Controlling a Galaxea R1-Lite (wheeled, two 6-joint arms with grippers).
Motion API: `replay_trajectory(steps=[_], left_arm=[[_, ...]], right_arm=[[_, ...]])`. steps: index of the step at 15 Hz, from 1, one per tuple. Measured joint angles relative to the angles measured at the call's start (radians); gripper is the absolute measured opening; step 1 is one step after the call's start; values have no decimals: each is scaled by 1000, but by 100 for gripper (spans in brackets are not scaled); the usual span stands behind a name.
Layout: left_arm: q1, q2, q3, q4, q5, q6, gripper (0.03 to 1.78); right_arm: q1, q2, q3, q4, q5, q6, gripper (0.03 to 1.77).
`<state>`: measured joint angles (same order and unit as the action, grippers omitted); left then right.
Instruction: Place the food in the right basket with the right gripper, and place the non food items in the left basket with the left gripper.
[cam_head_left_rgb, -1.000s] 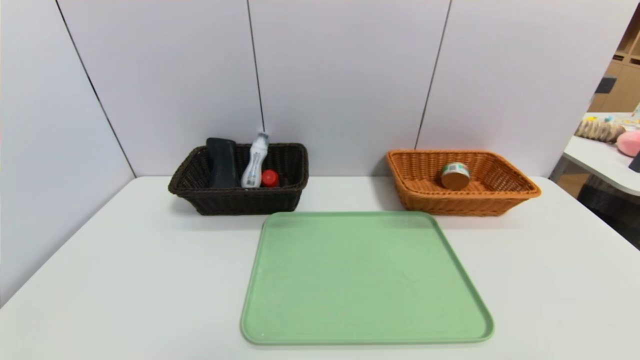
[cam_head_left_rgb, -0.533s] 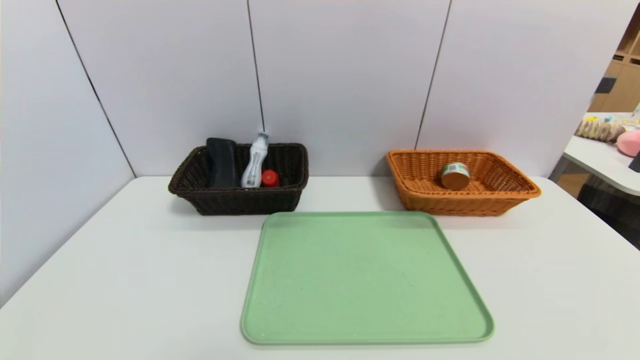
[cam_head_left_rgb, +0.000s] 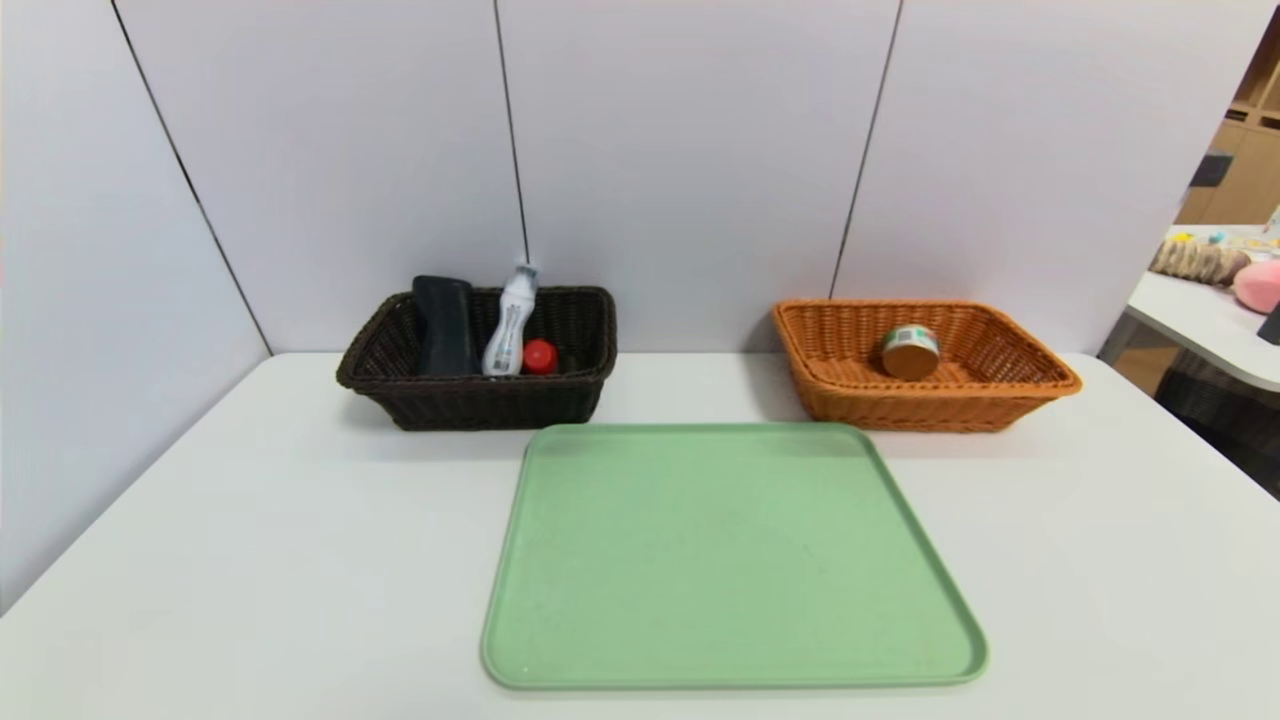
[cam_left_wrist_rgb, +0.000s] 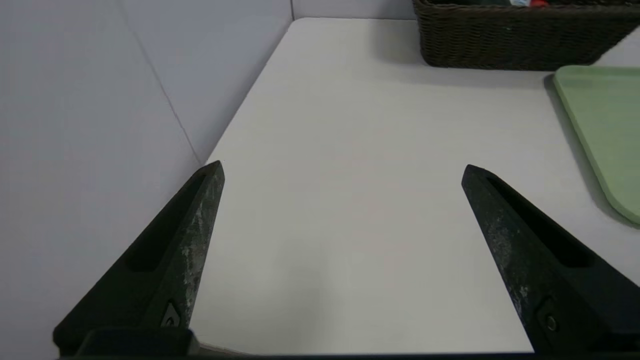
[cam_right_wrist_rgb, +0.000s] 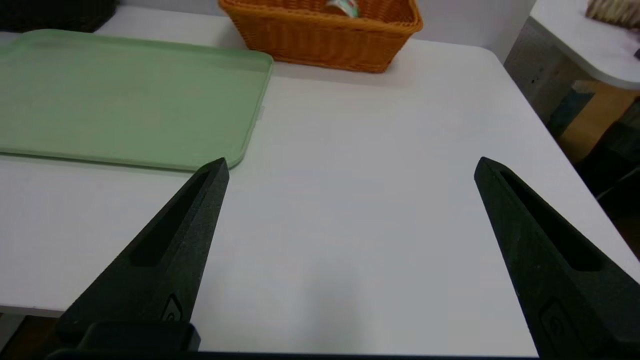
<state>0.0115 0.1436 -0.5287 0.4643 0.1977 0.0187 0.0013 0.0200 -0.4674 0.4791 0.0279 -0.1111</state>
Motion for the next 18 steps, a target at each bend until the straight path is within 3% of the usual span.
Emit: replay_trajectory(steps=[3,5,8,11,13,14,16,18], left_arm=[[-10,-97,95,-31,-106,44,169],[-12,-124,163,-90,-110,52,169],[-13,-140,323,-274,-107,71,169],[-13,-142,487,-536,-121,159,169],[-13,-143,519,-577,-163,156,169],[-13,-143,524,-545,-191,144,169],[-13,-143,527,-469,-234,141,169],[-13,-143,528,-459,-239,140,169]], right_arm=[[0,-19,33,-82,-5,-16,169],[0,-21,74,-164,-6,-34,169],[0,-22,191,-357,-6,-58,169],[0,-22,377,-622,-6,-126,169],[0,-22,444,-776,-15,-162,169],[0,-22,456,-769,-29,-168,169],[0,-22,466,-642,-65,-161,169],[0,-22,466,-555,-28,-114,169]])
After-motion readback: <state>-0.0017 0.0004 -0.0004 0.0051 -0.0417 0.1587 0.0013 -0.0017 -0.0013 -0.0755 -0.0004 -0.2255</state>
